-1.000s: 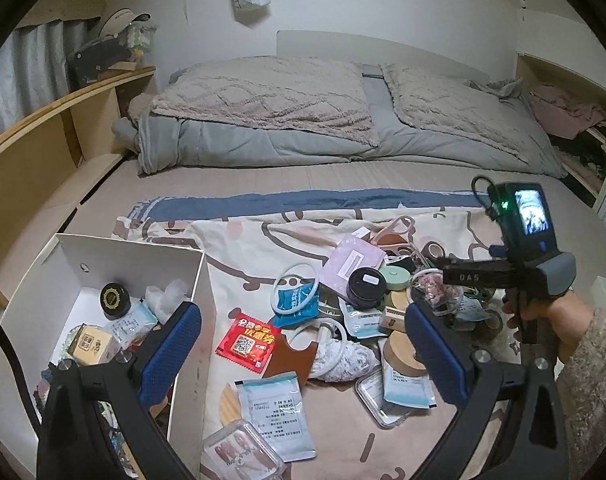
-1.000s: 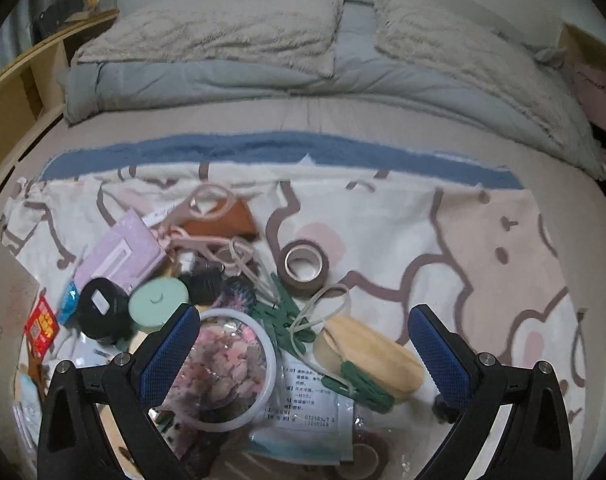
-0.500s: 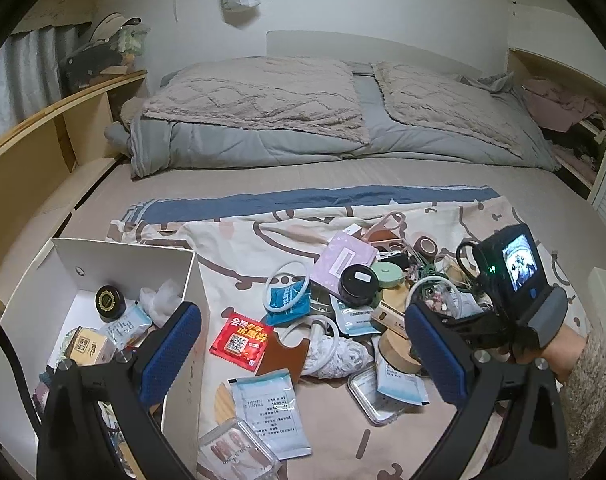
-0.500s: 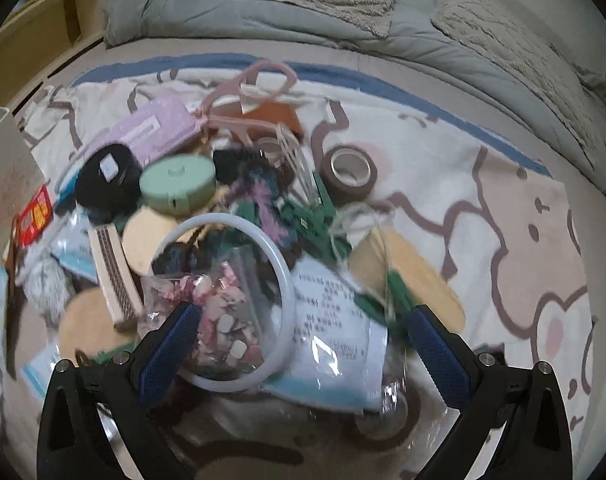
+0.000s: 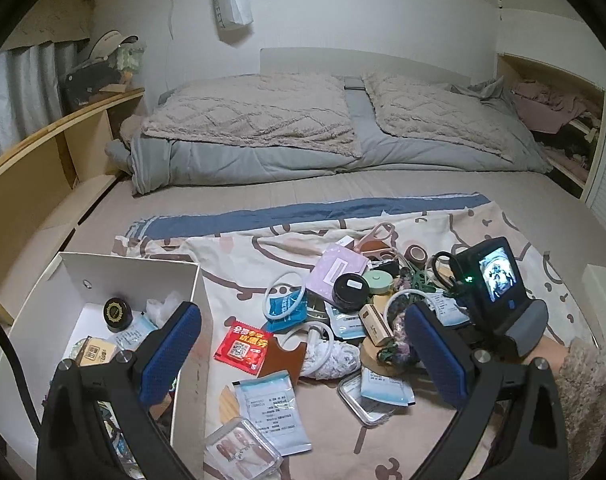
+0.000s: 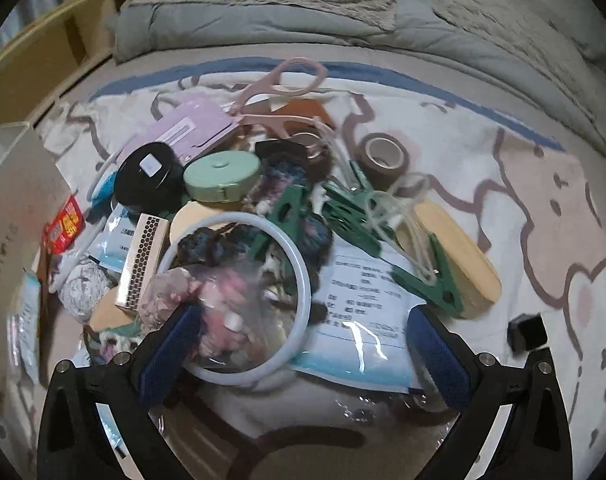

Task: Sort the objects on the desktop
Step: 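Move the right tool over the pile toward the white plastic ring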

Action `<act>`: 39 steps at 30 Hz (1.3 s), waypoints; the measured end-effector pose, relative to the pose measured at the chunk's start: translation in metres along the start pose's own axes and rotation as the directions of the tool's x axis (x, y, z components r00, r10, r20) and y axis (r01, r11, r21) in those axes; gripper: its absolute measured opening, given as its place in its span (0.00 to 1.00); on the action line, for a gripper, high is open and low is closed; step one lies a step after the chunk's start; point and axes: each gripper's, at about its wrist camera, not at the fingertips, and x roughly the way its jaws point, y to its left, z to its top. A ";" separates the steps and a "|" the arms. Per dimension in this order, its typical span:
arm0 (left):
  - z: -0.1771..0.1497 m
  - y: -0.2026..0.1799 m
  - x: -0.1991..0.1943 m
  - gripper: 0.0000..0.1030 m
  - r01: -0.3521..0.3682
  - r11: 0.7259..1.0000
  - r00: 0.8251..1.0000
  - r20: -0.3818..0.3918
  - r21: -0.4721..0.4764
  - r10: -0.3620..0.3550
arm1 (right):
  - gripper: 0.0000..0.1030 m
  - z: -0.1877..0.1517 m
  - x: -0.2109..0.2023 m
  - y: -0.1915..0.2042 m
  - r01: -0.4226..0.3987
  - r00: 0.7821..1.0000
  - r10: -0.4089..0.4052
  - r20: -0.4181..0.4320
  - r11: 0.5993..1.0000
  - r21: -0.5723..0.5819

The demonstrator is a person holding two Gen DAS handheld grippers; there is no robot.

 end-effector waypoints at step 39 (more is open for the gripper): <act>-0.050 0.015 -0.022 0.99 -0.002 0.999 0.995 -0.100 0.037 0.006 | 1.00 -0.129 -0.044 0.057 -0.142 0.985 0.127 -0.114 0.981 -0.135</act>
